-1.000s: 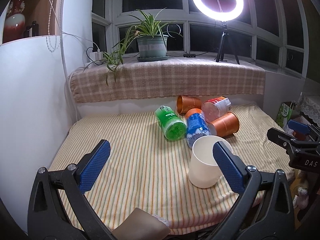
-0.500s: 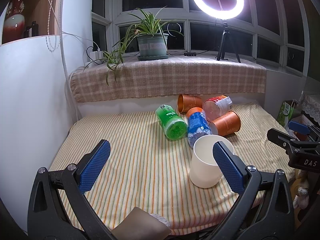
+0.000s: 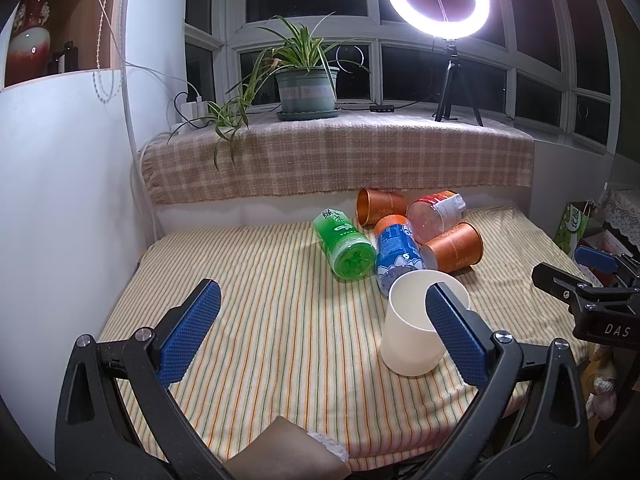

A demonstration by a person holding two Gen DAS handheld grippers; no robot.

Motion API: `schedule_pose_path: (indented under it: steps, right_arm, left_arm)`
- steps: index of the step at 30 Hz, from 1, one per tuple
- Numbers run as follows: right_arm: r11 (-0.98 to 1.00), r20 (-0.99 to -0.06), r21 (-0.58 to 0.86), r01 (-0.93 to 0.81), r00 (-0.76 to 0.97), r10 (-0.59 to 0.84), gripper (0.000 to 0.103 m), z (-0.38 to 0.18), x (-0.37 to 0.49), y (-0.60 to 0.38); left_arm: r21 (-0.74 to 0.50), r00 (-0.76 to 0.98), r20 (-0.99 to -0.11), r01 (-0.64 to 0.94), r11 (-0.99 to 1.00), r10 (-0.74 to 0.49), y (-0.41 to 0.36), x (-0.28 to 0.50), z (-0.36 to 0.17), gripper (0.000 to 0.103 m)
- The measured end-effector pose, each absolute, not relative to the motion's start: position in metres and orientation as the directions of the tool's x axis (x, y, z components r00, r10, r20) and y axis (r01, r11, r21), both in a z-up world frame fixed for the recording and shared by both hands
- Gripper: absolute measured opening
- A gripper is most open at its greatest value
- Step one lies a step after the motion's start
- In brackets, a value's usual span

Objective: Flip cup upright
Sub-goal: 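Open the left gripper and withdraw it from the standing white cup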

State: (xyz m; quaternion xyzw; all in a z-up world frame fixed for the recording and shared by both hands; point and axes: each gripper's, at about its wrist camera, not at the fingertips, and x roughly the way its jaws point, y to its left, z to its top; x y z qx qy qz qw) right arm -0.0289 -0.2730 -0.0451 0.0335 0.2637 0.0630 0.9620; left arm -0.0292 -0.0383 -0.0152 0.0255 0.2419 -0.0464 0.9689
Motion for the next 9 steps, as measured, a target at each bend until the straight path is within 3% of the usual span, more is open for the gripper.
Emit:
schedule_pose_path:
  steps: [9]
  right_arm:
    - [0.989,-0.514,0.100,-0.105,0.846,0.141,0.103,-0.0473,-0.0267,-0.2722]
  left_arm:
    - [0.035,0.883,-0.465,0.088,0.995,-0.062,-0.0325,-0.0268,-0.0192,0.103]
